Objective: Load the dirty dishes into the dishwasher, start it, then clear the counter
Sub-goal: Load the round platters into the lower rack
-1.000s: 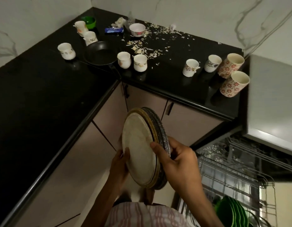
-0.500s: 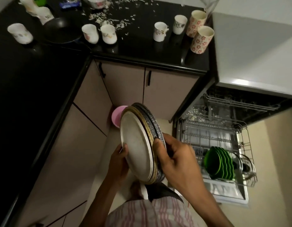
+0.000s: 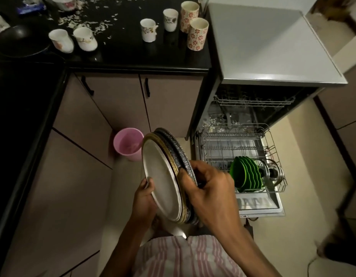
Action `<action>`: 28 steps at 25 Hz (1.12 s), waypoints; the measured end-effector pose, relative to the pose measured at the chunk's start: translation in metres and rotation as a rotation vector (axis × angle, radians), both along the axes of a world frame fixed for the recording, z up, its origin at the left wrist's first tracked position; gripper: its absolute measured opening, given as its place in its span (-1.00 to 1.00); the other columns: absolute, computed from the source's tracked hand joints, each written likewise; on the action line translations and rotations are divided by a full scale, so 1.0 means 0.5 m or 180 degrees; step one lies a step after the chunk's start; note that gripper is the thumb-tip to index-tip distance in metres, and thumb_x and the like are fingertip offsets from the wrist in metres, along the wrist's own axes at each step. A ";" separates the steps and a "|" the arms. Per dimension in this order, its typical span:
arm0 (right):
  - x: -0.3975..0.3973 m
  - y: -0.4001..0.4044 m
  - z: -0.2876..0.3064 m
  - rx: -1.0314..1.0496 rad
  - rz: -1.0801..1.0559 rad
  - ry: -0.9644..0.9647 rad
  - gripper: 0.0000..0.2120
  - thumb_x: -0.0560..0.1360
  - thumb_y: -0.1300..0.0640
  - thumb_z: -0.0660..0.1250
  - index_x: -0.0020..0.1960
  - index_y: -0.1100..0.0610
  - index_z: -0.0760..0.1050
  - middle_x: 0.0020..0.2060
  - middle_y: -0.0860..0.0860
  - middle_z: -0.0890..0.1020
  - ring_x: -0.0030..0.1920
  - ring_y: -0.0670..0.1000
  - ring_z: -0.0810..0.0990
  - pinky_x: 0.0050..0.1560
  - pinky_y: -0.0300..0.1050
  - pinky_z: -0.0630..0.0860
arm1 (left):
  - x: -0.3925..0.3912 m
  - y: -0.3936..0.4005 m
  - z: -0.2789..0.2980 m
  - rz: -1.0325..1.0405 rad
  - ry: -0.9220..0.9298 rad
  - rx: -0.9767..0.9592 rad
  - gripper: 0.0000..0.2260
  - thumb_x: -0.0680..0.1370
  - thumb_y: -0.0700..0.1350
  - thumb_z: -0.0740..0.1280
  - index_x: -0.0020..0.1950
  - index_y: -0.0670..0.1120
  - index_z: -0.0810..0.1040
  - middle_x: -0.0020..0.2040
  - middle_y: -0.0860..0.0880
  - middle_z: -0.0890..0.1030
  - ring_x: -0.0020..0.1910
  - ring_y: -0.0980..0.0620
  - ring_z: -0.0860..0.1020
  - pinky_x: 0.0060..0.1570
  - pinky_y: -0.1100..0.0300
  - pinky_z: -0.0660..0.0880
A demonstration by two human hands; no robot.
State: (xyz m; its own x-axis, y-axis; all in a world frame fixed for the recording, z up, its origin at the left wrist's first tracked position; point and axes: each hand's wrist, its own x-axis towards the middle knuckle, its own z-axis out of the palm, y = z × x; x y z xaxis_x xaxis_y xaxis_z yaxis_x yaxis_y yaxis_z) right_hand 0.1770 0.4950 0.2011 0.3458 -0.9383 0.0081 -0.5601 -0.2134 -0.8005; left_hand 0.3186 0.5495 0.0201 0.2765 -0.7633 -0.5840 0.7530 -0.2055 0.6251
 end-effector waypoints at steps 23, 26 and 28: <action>-0.581 -0.132 -0.047 0.0556 0.0129 -0.0056 -0.81 0.50 0.10 0.30 0.07 -0.03 0.60 -0.33 -0.05 0.64 -0.41 -0.03 0.59 -0.40 0.04 0.54 | -0.576 -0.108 -0.050 -0.0122 0.0015 0.0229 -0.13 0.25 0.18 0.58 0.42 -0.21 0.39 0.27 -0.34 0.51 0.21 -0.31 0.53 0.03 -0.14 0.58; -0.571 -0.148 -0.063 0.0583 -0.0022 0.0018 -0.72 0.50 0.09 0.32 0.20 -0.05 0.57 -0.23 -0.07 0.69 -0.29 -0.05 0.65 -0.30 -0.02 0.59 | -0.567 -0.138 -0.065 -0.0377 0.0155 0.0110 -0.14 0.28 0.15 0.58 0.44 -0.22 0.36 0.28 -0.37 0.48 0.20 -0.32 0.54 -0.04 -0.04 0.59; -0.560 -0.153 -0.073 0.0622 -0.0113 0.0054 -0.68 0.51 0.09 0.34 0.26 -0.03 0.55 -0.22 -0.08 0.69 -0.22 -0.07 0.63 -0.29 -0.11 0.58 | -0.555 -0.169 -0.075 -0.0425 0.0210 0.0164 -0.23 0.38 0.08 0.52 0.46 -0.23 0.32 0.24 -0.36 0.52 0.19 -0.33 0.54 -0.06 -0.04 0.59</action>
State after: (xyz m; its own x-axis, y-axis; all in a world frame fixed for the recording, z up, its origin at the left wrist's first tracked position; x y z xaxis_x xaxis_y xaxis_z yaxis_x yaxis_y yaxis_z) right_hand -0.1028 0.4183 0.1647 0.3109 -0.9331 -0.1809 -0.5783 -0.0346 -0.8151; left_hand 0.0408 0.4651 -0.0173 0.1344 -0.7592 -0.6368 0.7558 -0.3371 0.5613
